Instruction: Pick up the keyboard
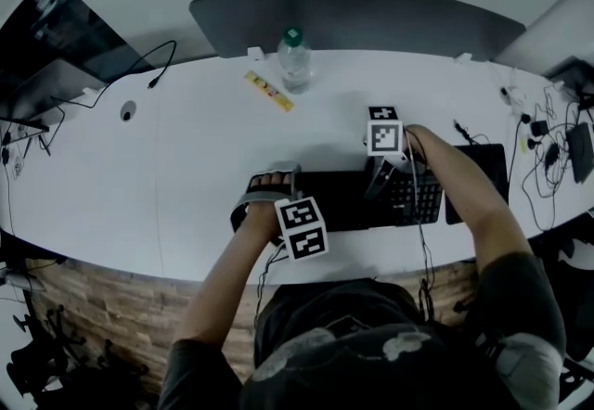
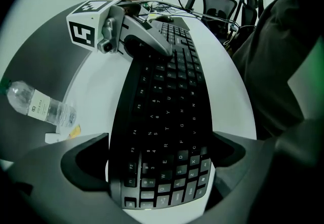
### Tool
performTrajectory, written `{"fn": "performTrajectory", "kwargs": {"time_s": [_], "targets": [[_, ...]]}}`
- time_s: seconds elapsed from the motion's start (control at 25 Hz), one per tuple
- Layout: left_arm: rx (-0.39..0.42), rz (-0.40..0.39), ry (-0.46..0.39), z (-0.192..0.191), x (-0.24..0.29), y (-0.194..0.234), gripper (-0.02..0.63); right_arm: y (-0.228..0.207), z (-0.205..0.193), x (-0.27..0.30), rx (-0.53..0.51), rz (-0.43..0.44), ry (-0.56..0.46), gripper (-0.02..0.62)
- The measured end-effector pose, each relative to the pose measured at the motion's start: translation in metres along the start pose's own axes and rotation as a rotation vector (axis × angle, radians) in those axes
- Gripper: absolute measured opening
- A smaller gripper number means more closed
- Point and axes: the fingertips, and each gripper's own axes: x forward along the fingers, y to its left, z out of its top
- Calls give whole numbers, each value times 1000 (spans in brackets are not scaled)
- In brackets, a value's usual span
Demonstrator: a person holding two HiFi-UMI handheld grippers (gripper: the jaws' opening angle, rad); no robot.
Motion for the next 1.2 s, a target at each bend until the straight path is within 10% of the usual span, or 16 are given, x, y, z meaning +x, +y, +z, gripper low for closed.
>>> {"fn": "performTrajectory", "kwargs": {"time_s": [0.36, 0.6, 1.2], "targets": [[-22, 189, -62, 21, -43, -1, 586, 33, -21, 1, -45, -112, -118, 62], [-218, 324, -187, 27, -94, 4, 586, 56, -44, -18, -91, -284, -319, 62], [-734, 228, -476, 43, -99, -55, 534, 75, -77, -49, 156, -908, -701, 63]]}}
